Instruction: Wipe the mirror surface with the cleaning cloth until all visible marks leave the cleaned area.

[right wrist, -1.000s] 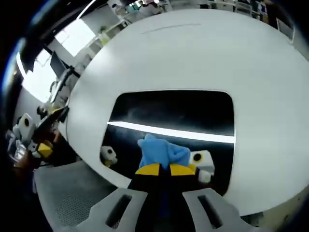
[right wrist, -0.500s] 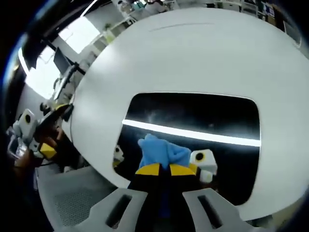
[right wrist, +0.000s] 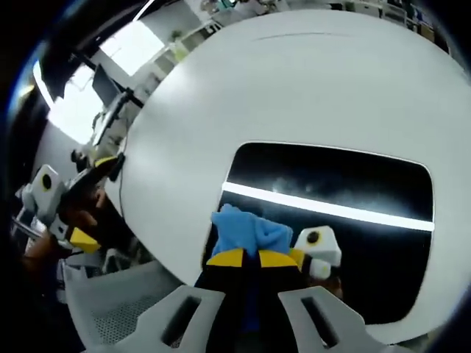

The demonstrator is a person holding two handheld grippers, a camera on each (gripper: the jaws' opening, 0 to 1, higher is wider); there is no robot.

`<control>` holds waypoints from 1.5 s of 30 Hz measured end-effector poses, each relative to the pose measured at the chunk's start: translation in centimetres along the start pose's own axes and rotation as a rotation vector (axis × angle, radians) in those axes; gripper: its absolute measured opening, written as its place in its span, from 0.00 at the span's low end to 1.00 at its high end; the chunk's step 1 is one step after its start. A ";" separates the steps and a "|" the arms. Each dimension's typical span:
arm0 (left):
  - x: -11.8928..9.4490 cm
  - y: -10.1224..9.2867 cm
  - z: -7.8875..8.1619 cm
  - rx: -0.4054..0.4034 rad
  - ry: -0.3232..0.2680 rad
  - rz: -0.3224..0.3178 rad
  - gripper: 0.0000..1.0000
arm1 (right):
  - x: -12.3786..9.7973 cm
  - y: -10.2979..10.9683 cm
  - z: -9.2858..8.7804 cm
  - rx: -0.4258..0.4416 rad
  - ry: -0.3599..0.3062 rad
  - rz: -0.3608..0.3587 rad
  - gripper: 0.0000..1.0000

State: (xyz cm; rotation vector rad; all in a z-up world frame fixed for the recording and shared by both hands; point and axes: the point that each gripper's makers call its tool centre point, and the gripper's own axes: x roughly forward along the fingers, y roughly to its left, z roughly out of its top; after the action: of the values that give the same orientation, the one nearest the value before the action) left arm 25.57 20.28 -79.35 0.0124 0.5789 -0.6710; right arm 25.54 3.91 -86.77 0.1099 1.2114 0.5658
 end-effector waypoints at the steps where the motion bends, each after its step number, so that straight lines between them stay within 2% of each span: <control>1: -0.1 0.1 -0.1 -0.001 0.000 0.001 1.00 | 0.2 0.3 0.1 -0.006 0.001 0.003 0.00; 7: -0.4 0.2 -0.1 -0.005 0.000 0.009 1.00 | 0.8 1.6 0.4 -0.032 0.006 0.018 0.00; 10: -0.4 0.3 -0.3 -0.002 0.002 0.008 1.00 | 0.8 1.5 0.4 -0.053 0.016 0.019 0.00; 33: -0.1 0.3 -0.2 -0.013 -0.002 0.014 1.00 | 0.7 1.5 0.4 -0.043 0.021 0.050 0.00; 45: -0.2 0.2 -0.6 -0.026 0.000 0.020 1.00 | 1.5 0.6 3.0 -0.057 0.018 0.043 0.00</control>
State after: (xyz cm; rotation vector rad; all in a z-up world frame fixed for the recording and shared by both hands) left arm 25.24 20.71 -79.77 -0.0060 0.5866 -0.6437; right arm 28.42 5.76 -86.72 0.0829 1.2116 0.6398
